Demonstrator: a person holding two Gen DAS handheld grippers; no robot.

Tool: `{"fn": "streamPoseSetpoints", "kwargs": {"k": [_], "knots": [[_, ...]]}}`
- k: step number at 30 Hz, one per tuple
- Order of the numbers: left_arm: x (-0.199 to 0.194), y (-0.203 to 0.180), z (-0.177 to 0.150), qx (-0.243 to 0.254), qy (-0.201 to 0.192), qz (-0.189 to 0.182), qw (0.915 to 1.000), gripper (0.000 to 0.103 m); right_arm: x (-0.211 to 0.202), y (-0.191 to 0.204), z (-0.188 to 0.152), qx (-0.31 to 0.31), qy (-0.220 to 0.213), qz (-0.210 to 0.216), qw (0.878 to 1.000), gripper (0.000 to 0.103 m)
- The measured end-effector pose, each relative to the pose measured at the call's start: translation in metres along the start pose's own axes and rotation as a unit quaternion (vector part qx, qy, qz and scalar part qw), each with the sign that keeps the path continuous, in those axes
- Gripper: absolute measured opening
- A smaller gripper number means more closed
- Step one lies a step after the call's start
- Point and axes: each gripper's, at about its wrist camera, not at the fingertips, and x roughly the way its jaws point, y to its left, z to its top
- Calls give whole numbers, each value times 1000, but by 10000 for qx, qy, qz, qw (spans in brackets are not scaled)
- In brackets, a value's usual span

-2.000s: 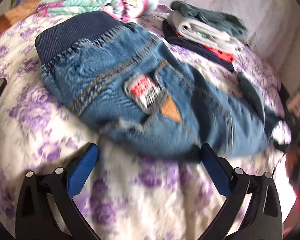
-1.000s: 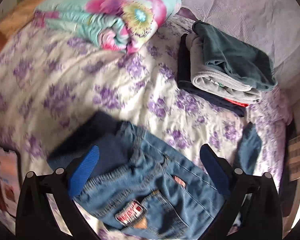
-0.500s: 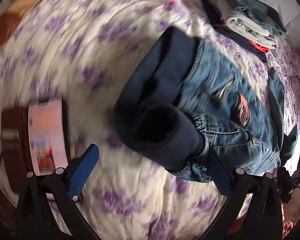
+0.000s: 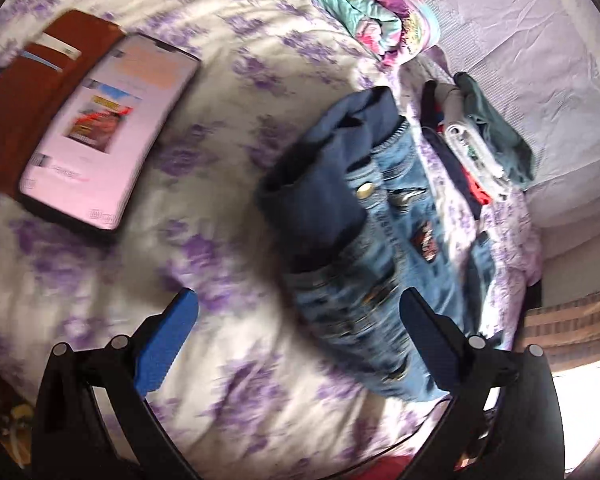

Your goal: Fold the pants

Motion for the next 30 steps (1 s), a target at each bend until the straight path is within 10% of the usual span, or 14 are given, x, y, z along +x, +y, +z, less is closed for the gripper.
{"fn": "streamPoseSetpoints", "kwargs": {"k": [6, 10, 12, 15, 21, 25, 30], "knots": [[45, -19, 8, 154, 136, -95, 9997, 99, 1, 3, 4, 53, 105, -54, 9999, 13], [40, -24, 7, 456, -40, -136, 9989, 96, -1, 18, 20, 136, 423, -8, 9990, 65], [35, -23, 7, 630, -72, -230, 9977, 55, -12, 29, 27, -23, 186, -412, 9990, 79], [31, -15, 7, 512, -18, -448, 9977, 47, -26, 25, 35, 21, -51, -515, 9987, 87], [31, -1, 4, 280, -51, -612, 9977, 46, -36, -27, 37, 1531, 21, 240, 9879, 84], [35, 10, 2, -51, -48, -730, 9973, 53, -15, -43, 41, 2519, 239, 1026, 9620, 51], [41, 2, 3, -91, -32, -624, 9980, 65, 32, -42, 37, 3314, 433, 1292, 9336, 35]]}}
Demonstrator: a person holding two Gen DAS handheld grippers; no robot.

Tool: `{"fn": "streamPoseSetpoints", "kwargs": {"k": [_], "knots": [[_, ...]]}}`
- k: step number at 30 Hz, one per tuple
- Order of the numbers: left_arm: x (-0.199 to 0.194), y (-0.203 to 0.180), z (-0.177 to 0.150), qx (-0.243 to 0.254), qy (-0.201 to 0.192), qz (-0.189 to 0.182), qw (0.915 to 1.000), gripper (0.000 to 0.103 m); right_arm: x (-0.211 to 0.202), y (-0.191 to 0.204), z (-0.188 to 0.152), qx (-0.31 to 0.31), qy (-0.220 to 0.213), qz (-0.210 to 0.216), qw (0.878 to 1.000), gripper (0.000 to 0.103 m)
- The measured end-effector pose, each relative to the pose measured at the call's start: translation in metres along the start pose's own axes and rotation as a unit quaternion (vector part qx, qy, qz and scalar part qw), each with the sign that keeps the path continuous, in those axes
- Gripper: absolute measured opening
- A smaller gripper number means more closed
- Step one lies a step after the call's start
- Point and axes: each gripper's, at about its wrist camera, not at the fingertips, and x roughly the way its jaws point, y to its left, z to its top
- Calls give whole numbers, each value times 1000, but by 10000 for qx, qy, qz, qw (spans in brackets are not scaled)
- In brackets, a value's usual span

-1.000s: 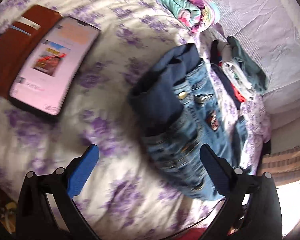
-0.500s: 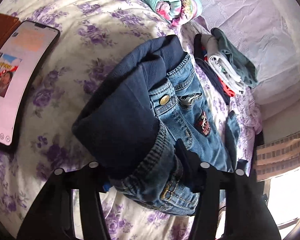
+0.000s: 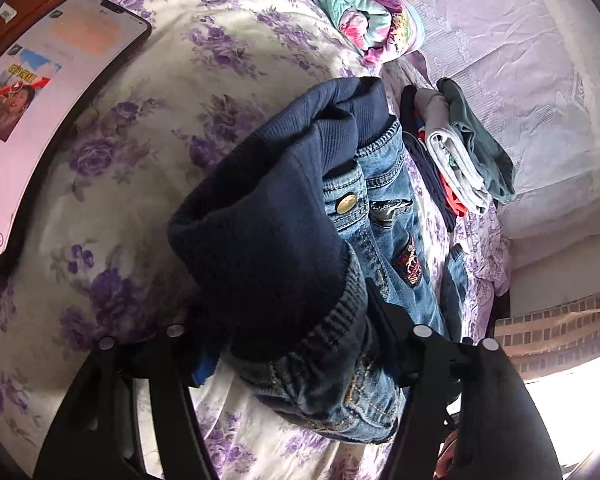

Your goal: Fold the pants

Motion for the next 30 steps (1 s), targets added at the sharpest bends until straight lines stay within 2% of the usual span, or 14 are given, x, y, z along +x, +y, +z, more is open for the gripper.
{"fn": "streamPoseSetpoints", "kwargs": {"k": [2, 4, 5, 6, 11, 13, 15, 16, 17, 19, 21, 24, 27, 30], "knots": [[4, -7, 0, 115, 7, 119, 9999, 70, 8, 10, -2, -176, 12, -142, 9997, 33], [8, -16, -1, 300, 6, 303, 9991, 70, 7, 27, -4, -627, -85, -442, 9970, 22], [8, -19, -2, 379, 11, 349, 9987, 64, 2, 41, -5, -953, -213, -565, 9936, 20], [6, -23, -3, 463, 7, 301, 9985, 47, -9, 55, -6, -1286, -351, -581, 9894, 17], [-27, -36, -6, 735, -163, 103, 9971, 28, -81, 117, -11, -2580, -968, -826, 9577, 5], [-38, -37, -10, 832, -126, 117, 9964, 28, -107, 119, -13, -2930, -1213, -1279, 9397, 1], [-37, -23, -13, 665, 45, 292, 9973, 30, -117, 93, -6, -2959, -1190, -2064, 9250, 1], [-33, -11, -15, 470, 132, 374, 9981, 32, -120, 74, -2, -2695, -1183, -2399, 9251, 1], [-29, 5, -17, 156, 211, 434, 9987, 40, -128, 52, -1, -2338, -1135, -2311, 9376, 1], [-28, 22, -20, -286, 203, 189, 9992, 42, -131, 30, -6, -1843, -1029, -1766, 9614, 5], [-31, 19, -21, -334, 46, 93, 9994, 56, -116, 34, -14, -1908, -835, -1466, 9670, 9], [-28, 0, -17, 58, -41, 182, 9998, 74, -89, 44, -18, -1828, -681, -1306, 9721, 54], [-22, -12, -10, 318, -81, 292, 9990, 77, -77, 41, -25, -1631, -605, -1281, 9764, 55], [-13, -5, -8, 165, -22, 345, 9993, 79, -73, 36, -34, -1483, -548, -1404, 9774, 55]]}}
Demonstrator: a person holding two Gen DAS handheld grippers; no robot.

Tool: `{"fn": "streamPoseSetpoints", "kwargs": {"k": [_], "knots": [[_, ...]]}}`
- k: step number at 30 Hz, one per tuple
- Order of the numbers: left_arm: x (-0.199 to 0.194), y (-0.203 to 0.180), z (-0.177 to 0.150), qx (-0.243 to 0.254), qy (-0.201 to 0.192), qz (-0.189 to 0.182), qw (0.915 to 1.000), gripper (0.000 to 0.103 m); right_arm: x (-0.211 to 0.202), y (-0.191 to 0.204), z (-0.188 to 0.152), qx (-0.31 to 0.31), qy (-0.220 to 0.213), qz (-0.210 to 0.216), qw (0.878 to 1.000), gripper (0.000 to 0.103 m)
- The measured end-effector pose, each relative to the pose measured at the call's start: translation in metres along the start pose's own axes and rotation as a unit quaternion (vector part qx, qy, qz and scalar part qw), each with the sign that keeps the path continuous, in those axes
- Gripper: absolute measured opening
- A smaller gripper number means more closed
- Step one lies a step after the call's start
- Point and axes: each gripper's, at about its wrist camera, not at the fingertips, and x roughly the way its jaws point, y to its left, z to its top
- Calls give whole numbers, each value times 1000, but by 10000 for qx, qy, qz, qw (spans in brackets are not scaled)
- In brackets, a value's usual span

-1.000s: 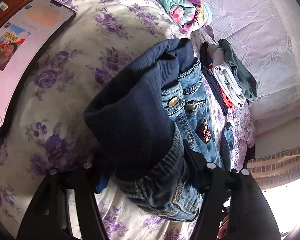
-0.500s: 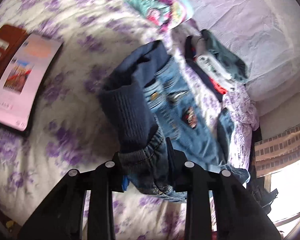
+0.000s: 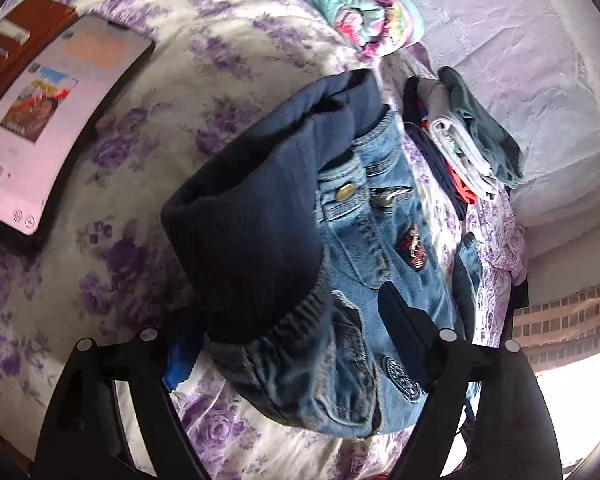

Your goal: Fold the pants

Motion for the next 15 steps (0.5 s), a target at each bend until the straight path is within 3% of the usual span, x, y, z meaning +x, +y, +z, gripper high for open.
{"fn": "streamPoseSetpoints", "kwargs": {"k": [6, 8, 10, 11, 12, 13, 15], "knots": [[3, 3, 0, -21, -33, -81, 10000, 79, 4, -11, -16, -21, 210, -195, 9996, 55], [6, 6, 3, -111, -64, -143, 9998, 79, 15, -16, -11, 78, 92, -115, 9999, 52], [9, 6, 9, -210, -158, -214, 9994, 79, 27, -13, -2, 66, -97, 31, 9999, 28], [10, 4, 12, -221, -210, -257, 9992, 74, 33, -10, 2, 6, -175, 95, 9998, 19], [11, 2, 15, -168, -199, -250, 9993, 41, 38, -4, 5, -62, -245, 90, 9996, 13], [13, 2, 17, -126, -119, -202, 9996, 30, 39, 2, 8, -128, -297, 77, 9994, 12], [4, 2, 22, -205, -116, -405, 9989, 23, 27, 20, 14, -355, -393, 231, 9983, 10]]}}
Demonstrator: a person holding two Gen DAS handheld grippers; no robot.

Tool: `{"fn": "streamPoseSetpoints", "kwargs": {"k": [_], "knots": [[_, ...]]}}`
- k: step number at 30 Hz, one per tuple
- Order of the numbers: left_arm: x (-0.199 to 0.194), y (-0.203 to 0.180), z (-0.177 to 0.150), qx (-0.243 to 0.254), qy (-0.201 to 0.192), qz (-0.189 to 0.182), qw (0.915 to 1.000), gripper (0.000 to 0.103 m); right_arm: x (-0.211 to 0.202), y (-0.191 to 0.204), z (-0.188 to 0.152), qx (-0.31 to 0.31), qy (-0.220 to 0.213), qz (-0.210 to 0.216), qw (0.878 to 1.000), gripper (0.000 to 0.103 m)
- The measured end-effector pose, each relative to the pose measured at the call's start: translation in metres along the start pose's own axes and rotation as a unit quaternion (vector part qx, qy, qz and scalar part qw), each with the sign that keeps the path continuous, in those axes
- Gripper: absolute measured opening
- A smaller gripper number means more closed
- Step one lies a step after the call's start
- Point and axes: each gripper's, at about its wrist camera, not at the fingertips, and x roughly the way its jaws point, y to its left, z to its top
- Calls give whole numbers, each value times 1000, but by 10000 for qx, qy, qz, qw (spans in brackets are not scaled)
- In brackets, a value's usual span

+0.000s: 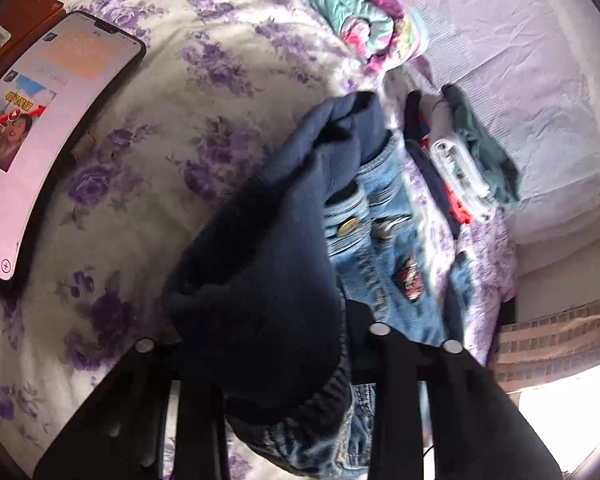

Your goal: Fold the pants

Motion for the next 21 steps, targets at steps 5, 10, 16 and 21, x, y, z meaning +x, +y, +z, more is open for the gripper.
{"fn": "streamPoseSetpoints", "kwargs": {"k": [5, 10, 16, 21], "knots": [[-51, -39, -8, 916, -100, -72, 9957, 18, -63, 51, 12, -1220, -37, 93, 9925, 7], [-36, 22, -24, 198, 472, 520, 9973, 21, -51, -16, -12, -1245, 870, -1075, 9825, 9], [-57, 18, -28, 303, 83, 650, 9974, 54, -85, -69, -7, 494, 288, -769, 9954, 25], [-109, 2, 14, 526, -801, 784, 9923, 67, -94, -40, 21, -408, 83, -1317, 9904, 32]]}}
